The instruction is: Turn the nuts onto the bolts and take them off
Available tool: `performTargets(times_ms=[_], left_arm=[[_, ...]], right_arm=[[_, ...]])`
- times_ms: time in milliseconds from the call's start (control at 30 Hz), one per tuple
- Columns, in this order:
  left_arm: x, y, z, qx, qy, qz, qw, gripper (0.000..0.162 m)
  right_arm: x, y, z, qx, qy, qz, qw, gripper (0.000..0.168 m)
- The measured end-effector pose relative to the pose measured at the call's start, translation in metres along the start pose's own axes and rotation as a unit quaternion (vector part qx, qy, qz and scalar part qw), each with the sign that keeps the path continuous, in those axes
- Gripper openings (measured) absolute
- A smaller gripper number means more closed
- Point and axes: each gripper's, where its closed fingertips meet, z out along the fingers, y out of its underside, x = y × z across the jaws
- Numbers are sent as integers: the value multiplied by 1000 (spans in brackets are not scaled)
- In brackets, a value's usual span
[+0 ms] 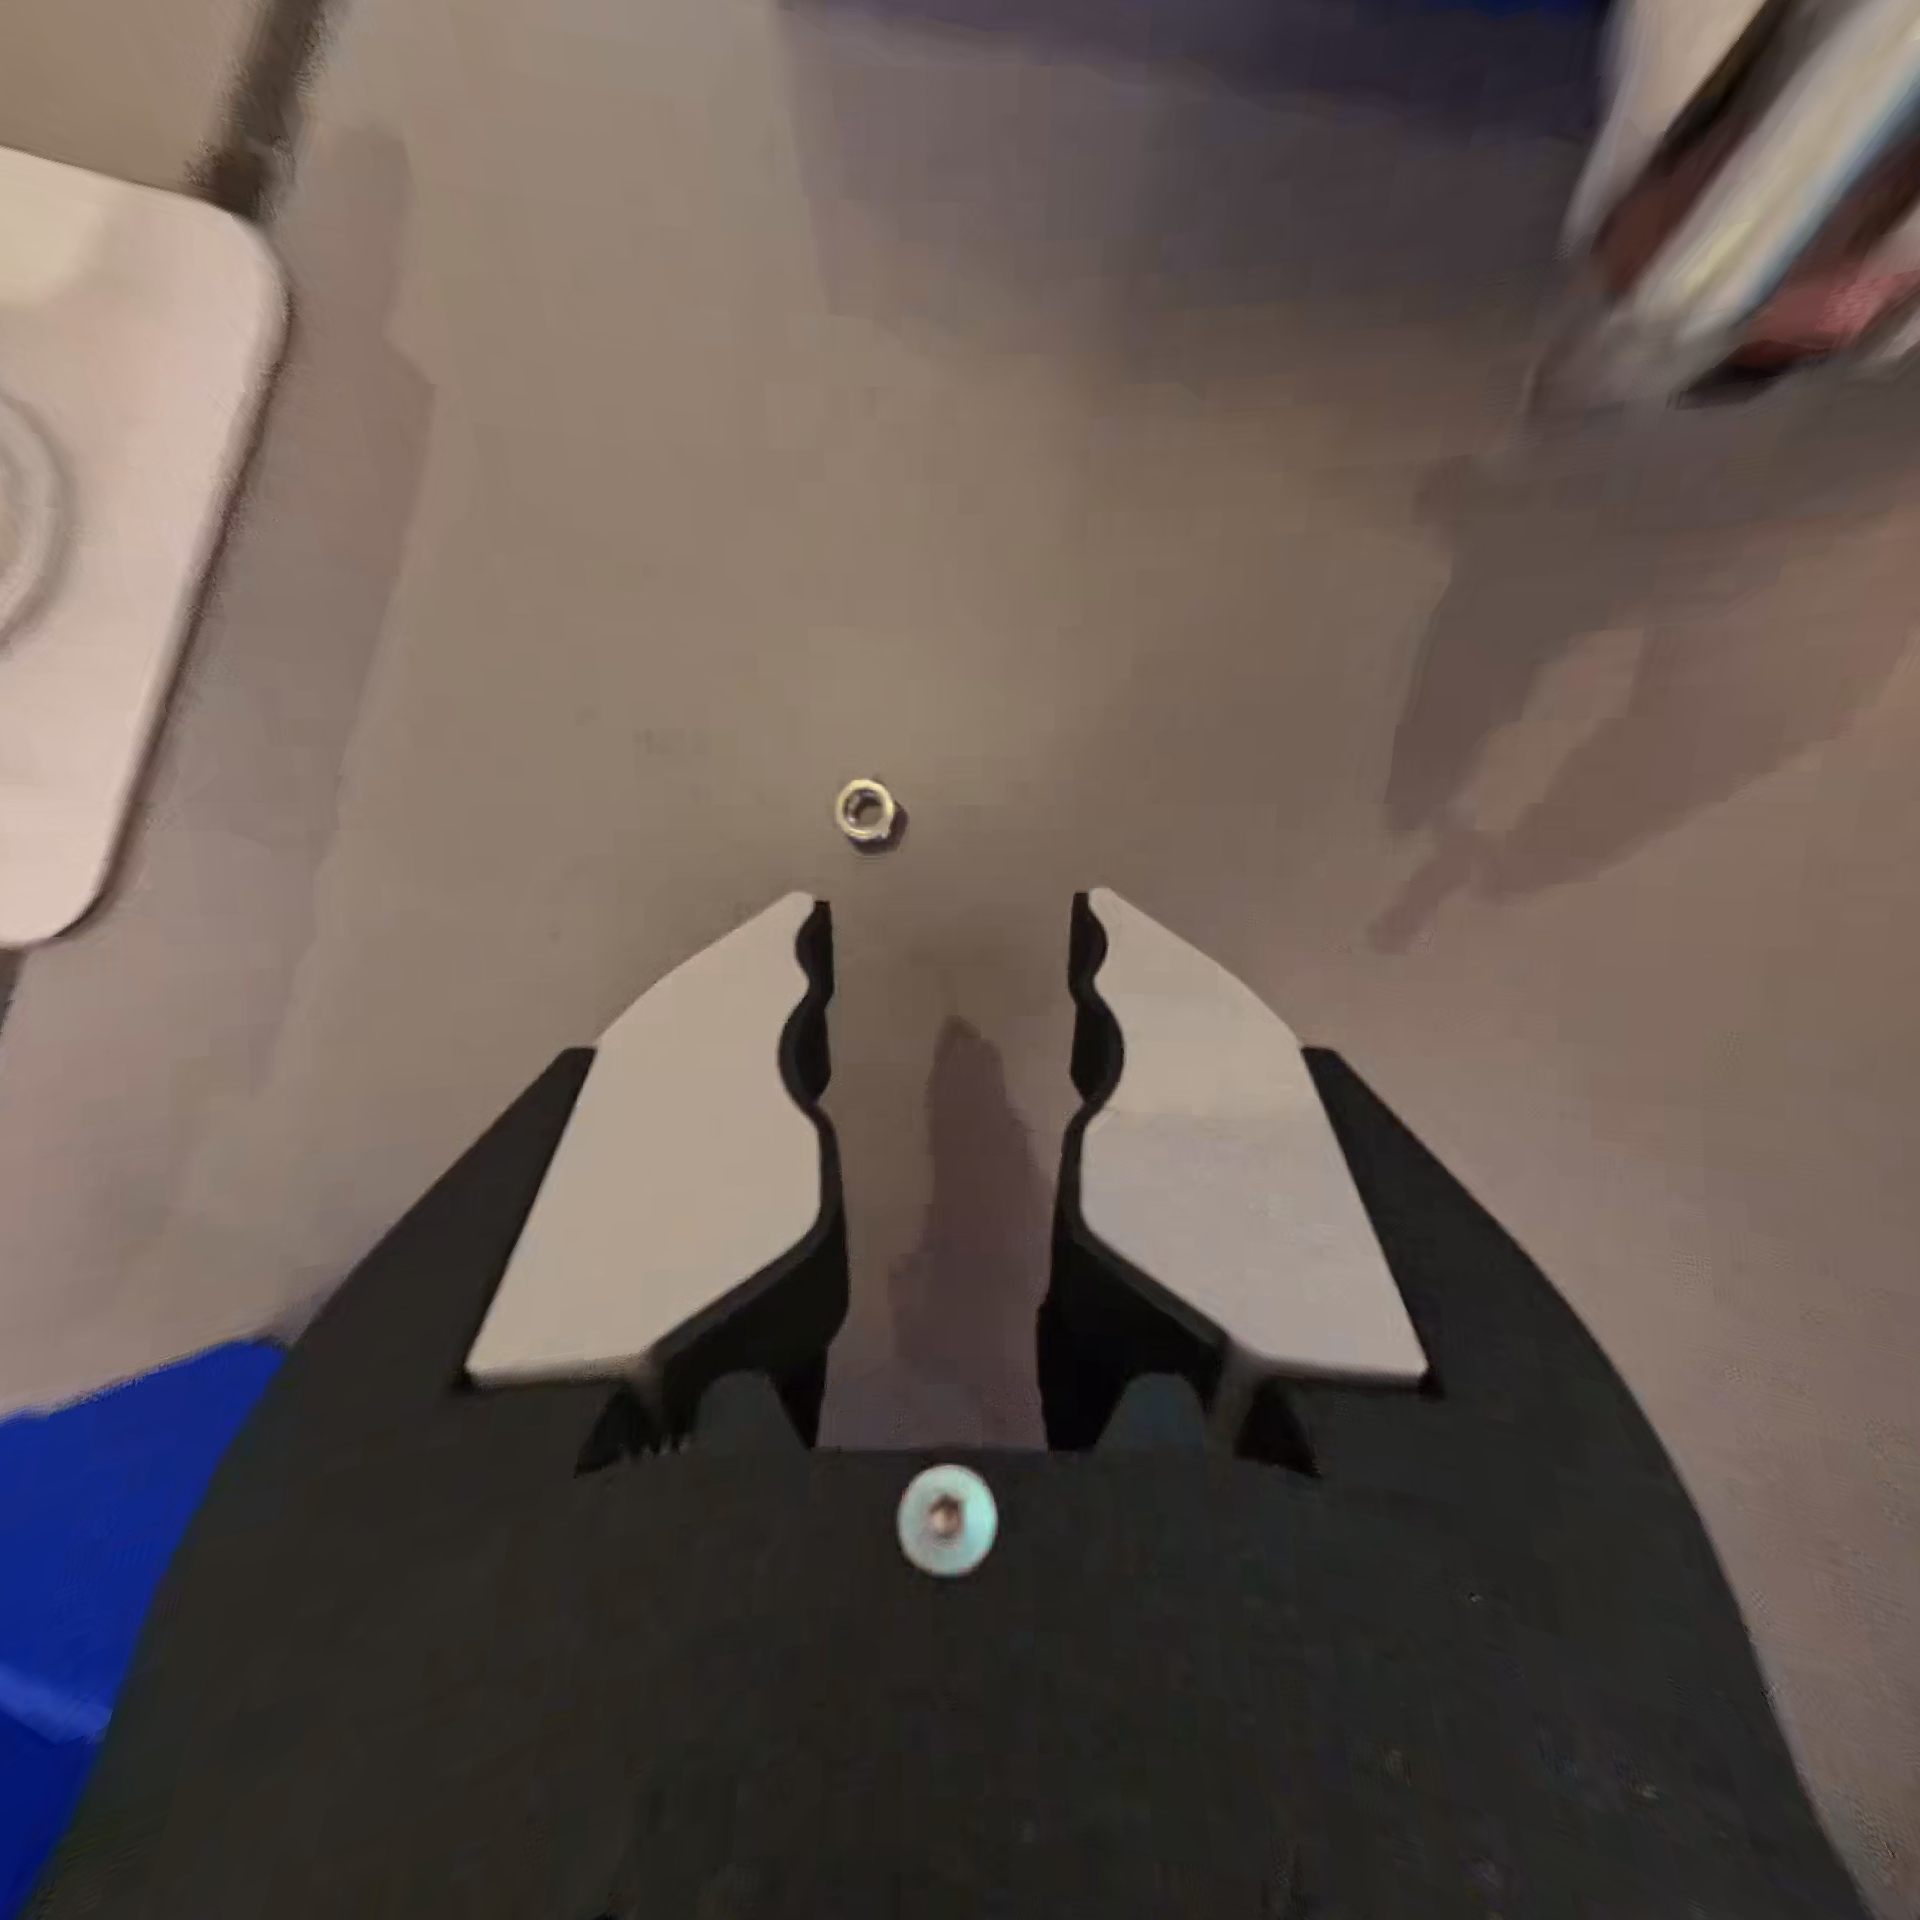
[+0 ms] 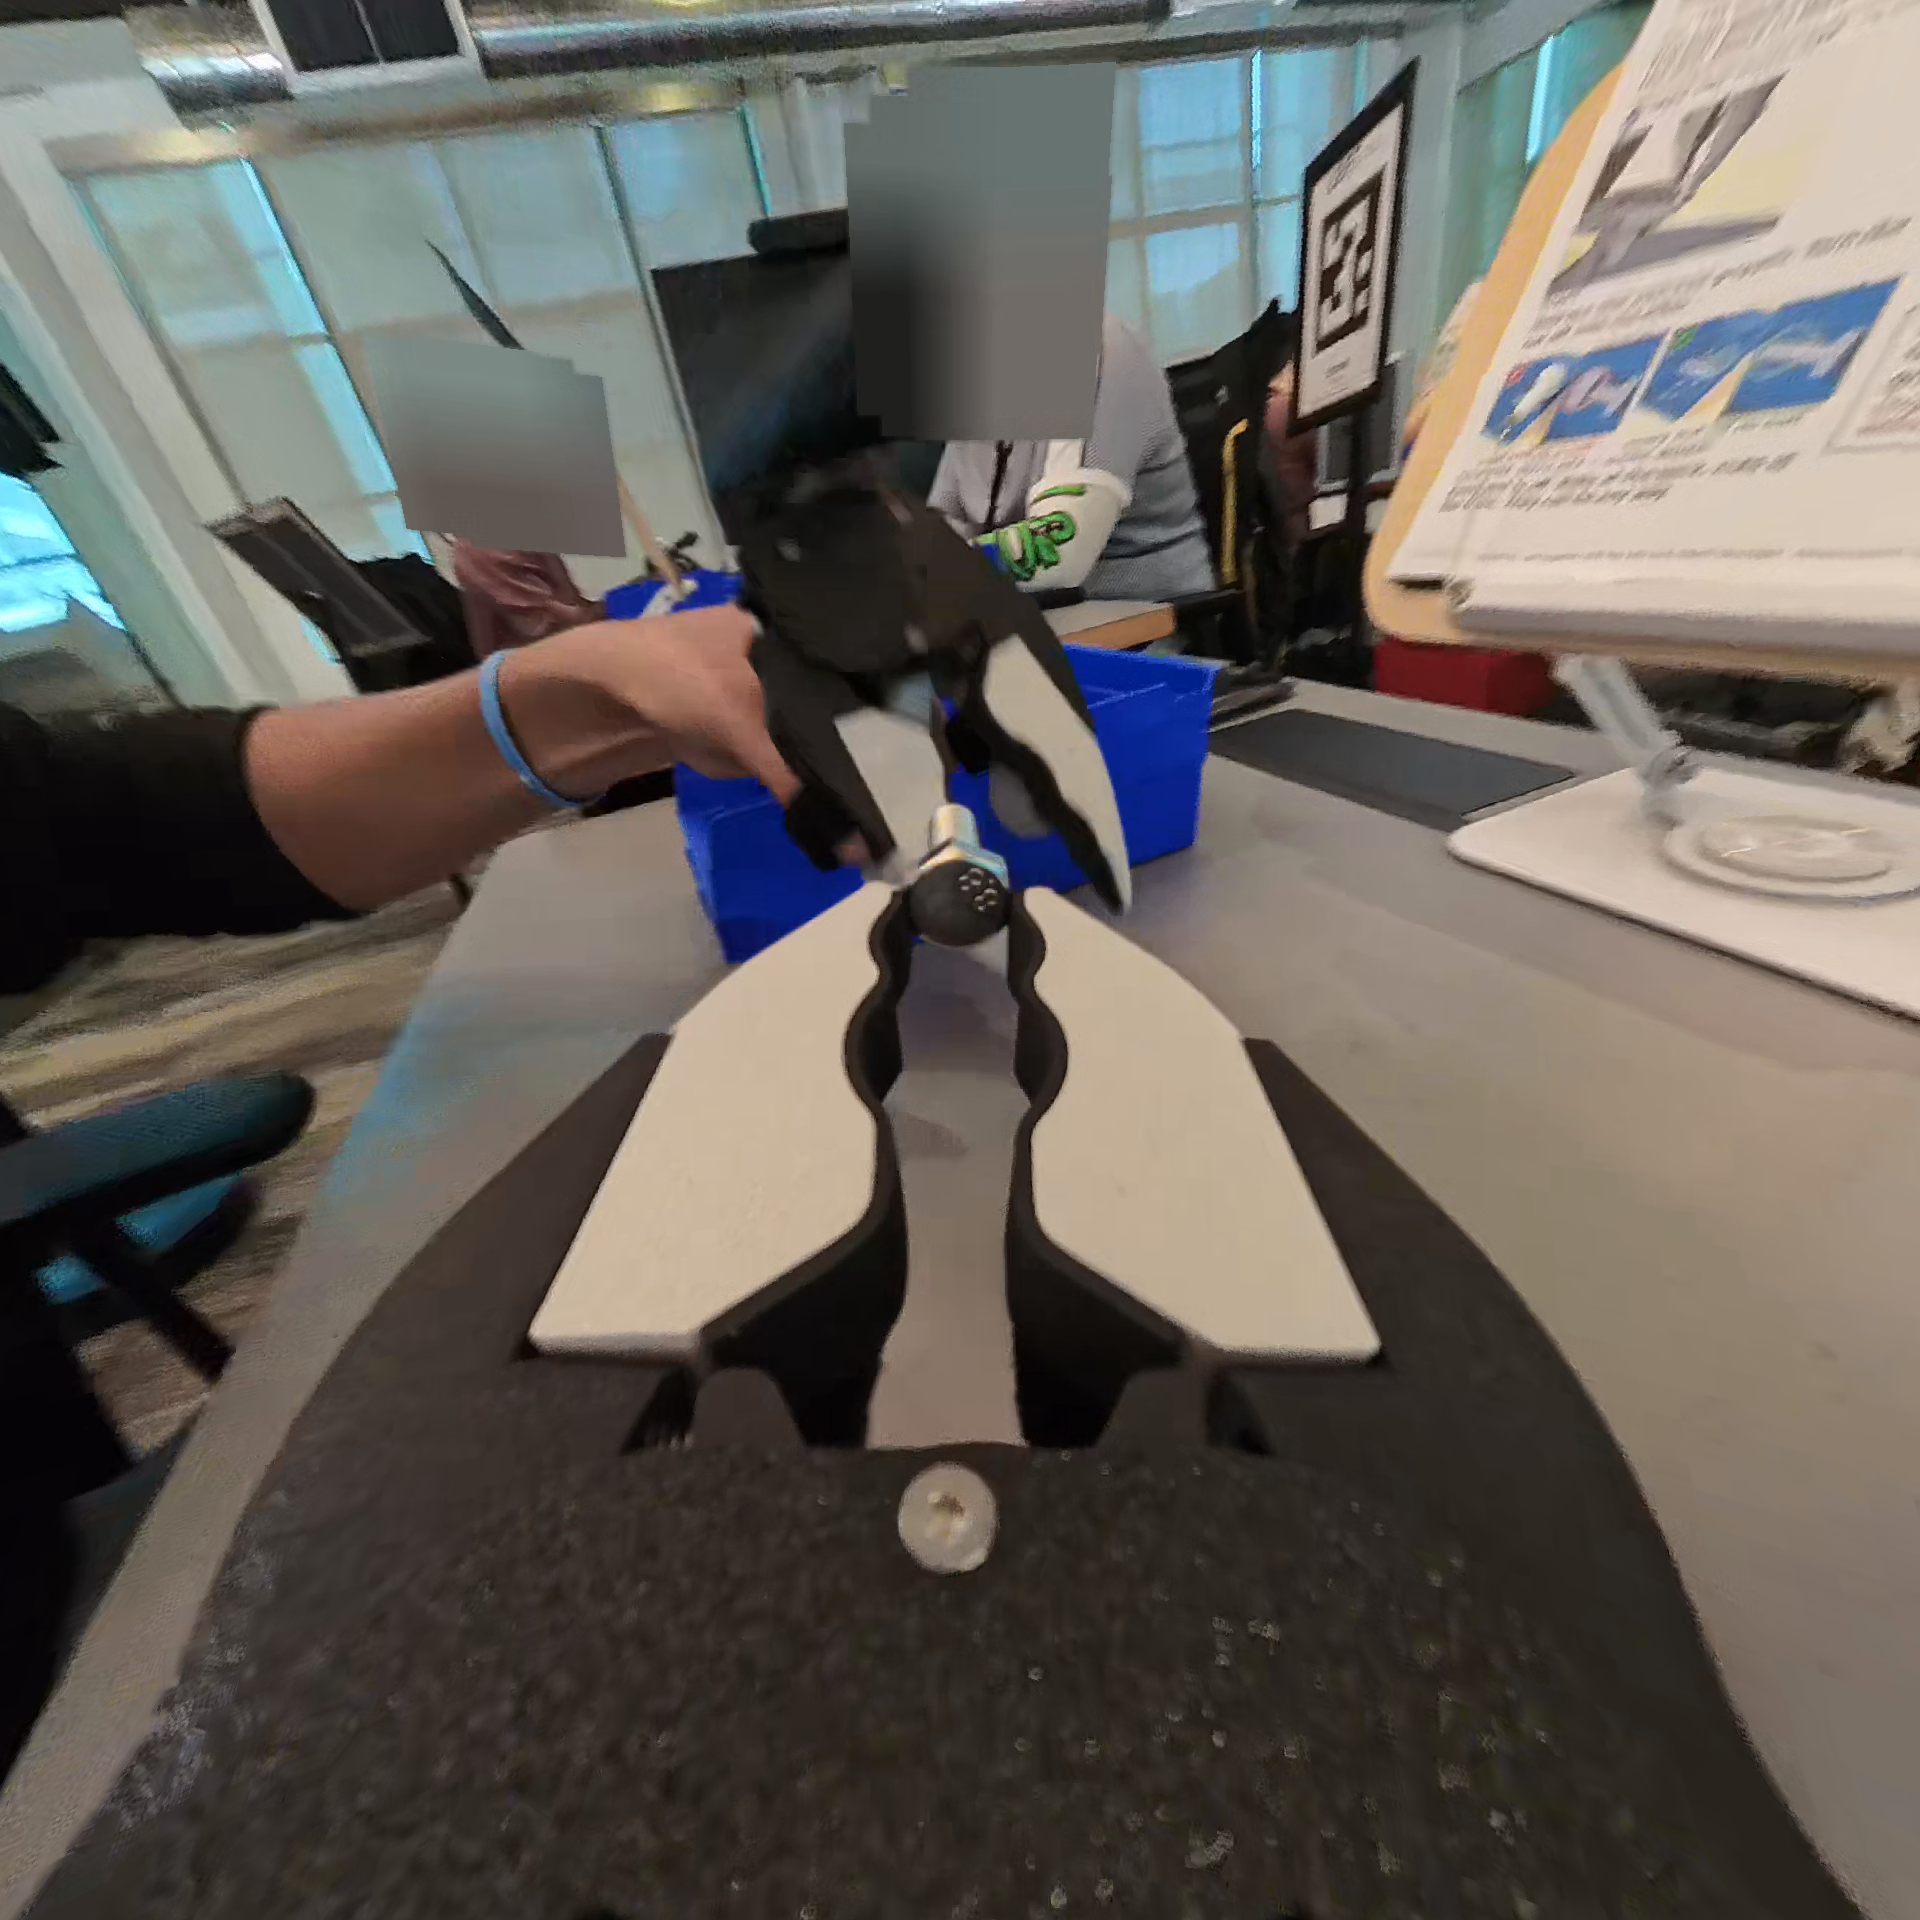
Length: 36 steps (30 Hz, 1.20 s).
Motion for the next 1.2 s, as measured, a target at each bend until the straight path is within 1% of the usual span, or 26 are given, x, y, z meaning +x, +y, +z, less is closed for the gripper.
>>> performTargets(times_ms=[67, 133, 200, 333, 400, 467, 633, 667, 700, 733, 767, 800, 833, 867, 933, 967, 1033, 1100, 1200], left_arm=[[1, 10, 27, -72, 29, 57, 995, 44], [-6, 18, 49, -125, 30, 119, 985, 45], [-11, 20, 64, -152, 41, 143, 977, 46], [-21, 20, 78, -161, 68, 148, 973, 43], [-22, 19, 79, -157, 85, 142, 973, 35], [-21, 22, 78, -158, 103, 140, 972, 16], [-21, 22, 76, -141, 99, 143, 975, 16], [-20, 20, 73, -126, 95, 135, 978, 16], [-16, 12, 67, -97, 97, 117, 984, 16], [-11, 0, 57, -52, 103, 88, 989, 16], [-3, -15, 41, 5, 118, 53, 992, 16], [9, -30, 21, 69, 149, 15, 986, 16], [18, -46, 0, 136, 178, -29, 974, 16], [26, -58, -22, 200, 207, -77, 955, 16], [39, -75, -62, 303, 279, -158, 897, 16], [42, -78, -78, 340, 309, -190, 867, 16], [50, -78, -101, 377, 375, -233, 814, 16], [54, -76, -114, 393, 414, -258, 780, 16], [57, -74, -120, 394, 433, -274, 763, 16]], right_arm=[[2, -11, -8, 6, 30, -29, 999, 17], [2, -18, -15, 5, 52, -47, 998, 17], [2, -22, -20, 0, 66, -56, 996, 17], [4, -21, -25, -13, 76, -58, 995, 17], [6, -19, -24, -16, 76, -56, 995, 17], [7, -18, -23, -16, 71, -47, 996, 17], [10, -11, -21, -25, 69, -40, 997, 17], [9, -11, -21, -26, 67, -41, 997, 17], [9, -10, -21, -27, 65, -43, 997, 17], [8, -11, -21, -28, 65, -51, 996, 17], [6, -12, -21, -27, 62, -62, 996, 17], [5, -14, -20, -27, 57, -77, 995, 17], [4, -17, -19, -27, 58, -96, 993, 17], [3, -21, -18, -24, 58, -118, 991, 17], [-3, -30, -12, -18, 46, -180, 982, 17], [-6, -33, -8, -19, 42, -216, 975, 17], [-20, -41, -1, -7, 21, -293, 956, 17], [-26, -45, 8, -5, 26, -359, 933, 17], [-30, -50, 21, 1, 33, -413, 910, 17]])
